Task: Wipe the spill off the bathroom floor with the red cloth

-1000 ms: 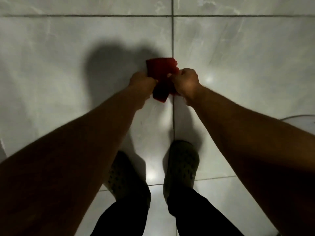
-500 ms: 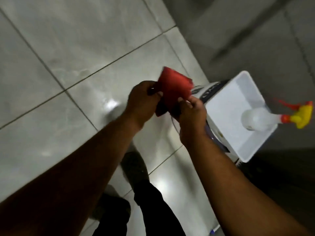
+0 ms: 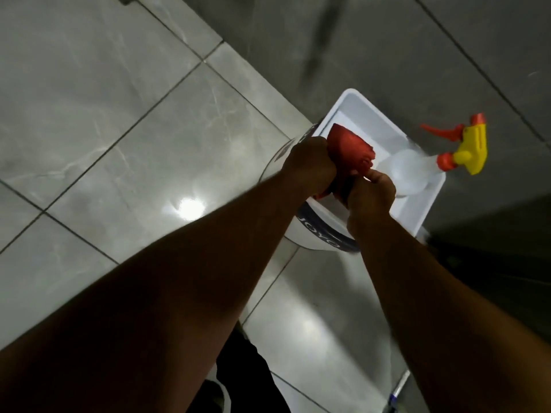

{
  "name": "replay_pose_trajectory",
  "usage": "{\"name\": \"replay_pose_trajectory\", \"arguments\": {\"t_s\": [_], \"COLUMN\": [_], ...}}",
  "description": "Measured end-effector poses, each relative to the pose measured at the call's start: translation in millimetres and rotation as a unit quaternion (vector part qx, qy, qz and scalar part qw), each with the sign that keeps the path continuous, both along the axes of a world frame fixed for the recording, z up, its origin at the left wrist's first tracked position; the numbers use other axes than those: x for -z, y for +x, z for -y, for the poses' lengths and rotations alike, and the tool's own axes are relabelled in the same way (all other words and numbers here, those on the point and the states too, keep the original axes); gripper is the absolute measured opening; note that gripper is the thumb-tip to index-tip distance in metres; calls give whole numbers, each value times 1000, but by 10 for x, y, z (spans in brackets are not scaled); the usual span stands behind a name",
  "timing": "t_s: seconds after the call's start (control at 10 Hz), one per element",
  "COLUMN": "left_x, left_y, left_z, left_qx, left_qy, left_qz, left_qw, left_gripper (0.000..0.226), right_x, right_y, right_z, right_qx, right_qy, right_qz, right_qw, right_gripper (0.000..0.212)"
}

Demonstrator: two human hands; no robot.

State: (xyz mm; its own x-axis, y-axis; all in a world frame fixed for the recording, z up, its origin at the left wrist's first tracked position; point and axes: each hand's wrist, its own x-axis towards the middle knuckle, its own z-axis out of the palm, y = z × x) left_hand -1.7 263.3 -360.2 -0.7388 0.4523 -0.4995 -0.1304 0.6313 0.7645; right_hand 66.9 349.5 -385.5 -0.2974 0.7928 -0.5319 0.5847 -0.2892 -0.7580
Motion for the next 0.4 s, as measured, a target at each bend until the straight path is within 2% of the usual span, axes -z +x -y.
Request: {"name": "replay_pose_trajectory", "arguments": {"t_s": [0.1, 0.2, 0.3, 0.4], "left_x": [79, 147, 102, -95], "left_y": [-7, -51, -46, -10], "left_z": [-3, 138, 556, 1145], "left_qx": [18, 26, 15, -31], "left_qy": [-17, -42, -60, -99], "left_qz": [-11, -36, -85, -90], "left_qw": [1000, 998, 994, 991], "left_gripper": [28, 31, 34, 39], "right_x": [162, 211, 40, -334], "right_y": [-50, -53, -46, -50], "right_z": [-71, -122, -30, 202], "right_qx": [-53, -149, -208, -297], "right_qy": [18, 39, 108, 159], "right_qz": [46, 145, 180, 179], "right_qw": [997, 977, 955, 924], "right_gripper": [24, 28, 38, 38]}}
